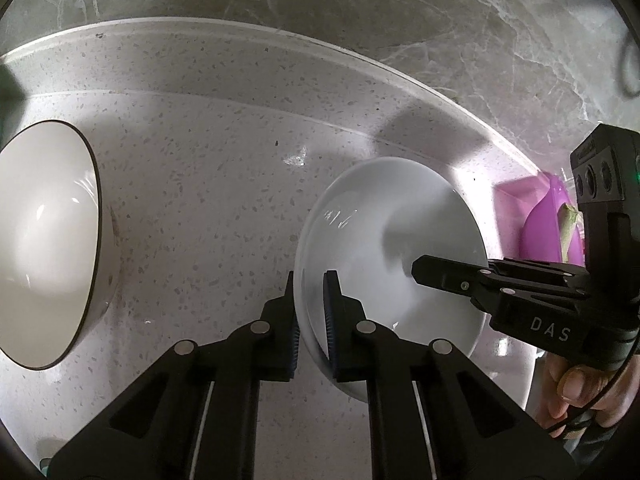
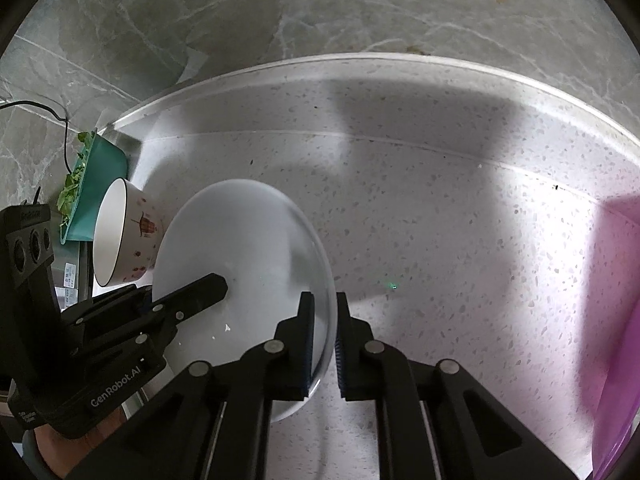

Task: Organize plates and bowls
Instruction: 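Carry the smaller white bowl with both grippers and lower it into the large bowl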

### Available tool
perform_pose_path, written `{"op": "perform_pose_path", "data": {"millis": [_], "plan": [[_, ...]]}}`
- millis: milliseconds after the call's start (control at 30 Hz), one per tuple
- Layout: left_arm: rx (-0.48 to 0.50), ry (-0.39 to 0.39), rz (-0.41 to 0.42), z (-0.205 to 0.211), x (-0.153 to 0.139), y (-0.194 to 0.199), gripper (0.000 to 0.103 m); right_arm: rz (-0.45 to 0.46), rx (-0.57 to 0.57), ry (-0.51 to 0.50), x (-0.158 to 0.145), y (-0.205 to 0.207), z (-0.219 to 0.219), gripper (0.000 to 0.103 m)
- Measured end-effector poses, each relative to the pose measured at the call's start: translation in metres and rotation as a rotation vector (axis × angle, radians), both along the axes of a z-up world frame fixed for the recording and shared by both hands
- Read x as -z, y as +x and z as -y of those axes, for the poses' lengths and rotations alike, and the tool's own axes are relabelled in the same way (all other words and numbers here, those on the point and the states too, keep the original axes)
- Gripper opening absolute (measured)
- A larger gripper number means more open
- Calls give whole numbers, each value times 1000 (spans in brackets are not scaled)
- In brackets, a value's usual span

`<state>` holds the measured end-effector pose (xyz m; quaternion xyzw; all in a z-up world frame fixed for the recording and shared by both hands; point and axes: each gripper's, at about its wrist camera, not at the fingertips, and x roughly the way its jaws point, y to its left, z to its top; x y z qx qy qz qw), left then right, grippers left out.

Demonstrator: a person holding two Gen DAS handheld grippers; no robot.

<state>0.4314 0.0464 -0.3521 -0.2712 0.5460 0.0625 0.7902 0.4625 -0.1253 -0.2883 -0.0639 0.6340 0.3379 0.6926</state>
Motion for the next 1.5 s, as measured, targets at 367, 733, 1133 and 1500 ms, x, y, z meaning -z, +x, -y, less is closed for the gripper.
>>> {"op": "perform_pose_path", "data": {"millis": [367, 733, 1133, 1500], "plan": [[10, 0, 5, 2, -10, -4, 9, -13, 32, 28, -9, 2, 9, 11], [44, 4, 33, 20, -40, -26, 9, 15, 42, 36, -33, -15, 26, 11], [131, -8, 72, 80, -81, -89, 9, 50, 52, 42, -70, -73, 74, 12], [253, -49, 59, 149, -86, -155, 10, 69, 109, 44, -90, -144, 128, 13]]}}
